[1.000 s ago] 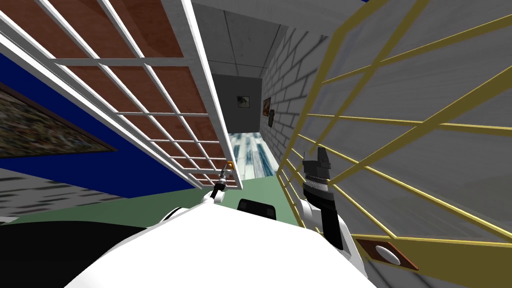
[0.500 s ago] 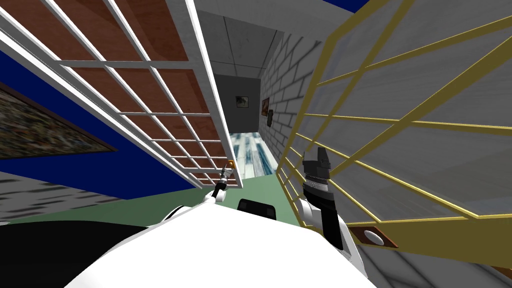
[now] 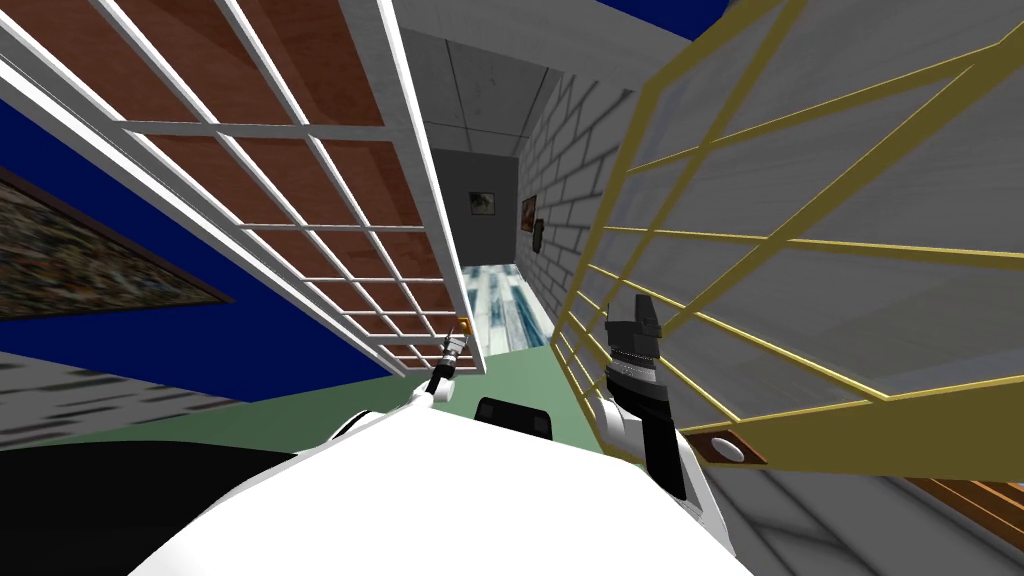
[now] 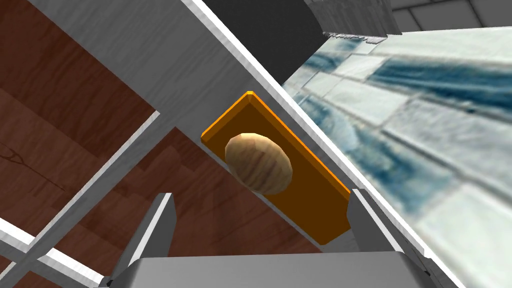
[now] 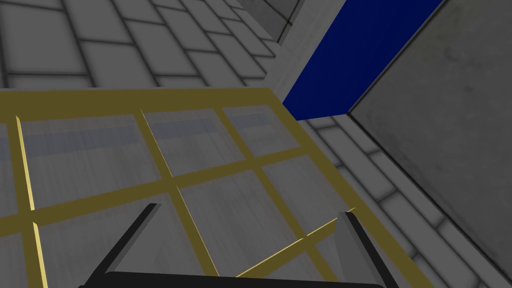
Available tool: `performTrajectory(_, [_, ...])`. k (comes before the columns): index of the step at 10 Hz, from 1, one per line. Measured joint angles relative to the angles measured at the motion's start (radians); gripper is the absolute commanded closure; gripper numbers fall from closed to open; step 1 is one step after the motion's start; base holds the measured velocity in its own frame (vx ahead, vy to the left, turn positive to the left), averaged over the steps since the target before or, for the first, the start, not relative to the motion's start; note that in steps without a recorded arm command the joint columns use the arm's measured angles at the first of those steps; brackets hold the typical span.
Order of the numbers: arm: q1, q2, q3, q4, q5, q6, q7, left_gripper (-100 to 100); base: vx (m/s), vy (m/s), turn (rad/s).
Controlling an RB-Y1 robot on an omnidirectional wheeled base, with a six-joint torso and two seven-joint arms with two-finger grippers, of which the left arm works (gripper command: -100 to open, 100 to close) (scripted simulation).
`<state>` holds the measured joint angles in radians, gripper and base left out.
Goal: Pull the door open
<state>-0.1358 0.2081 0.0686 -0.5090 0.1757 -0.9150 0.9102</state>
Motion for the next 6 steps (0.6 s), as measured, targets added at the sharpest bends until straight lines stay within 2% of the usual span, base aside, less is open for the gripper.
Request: performTrajectory(6, [-0.013, -0.015, -0.017, -0.001, 0.051, 0.013, 0.144, -100, -0.062, 0.02, -0.041])
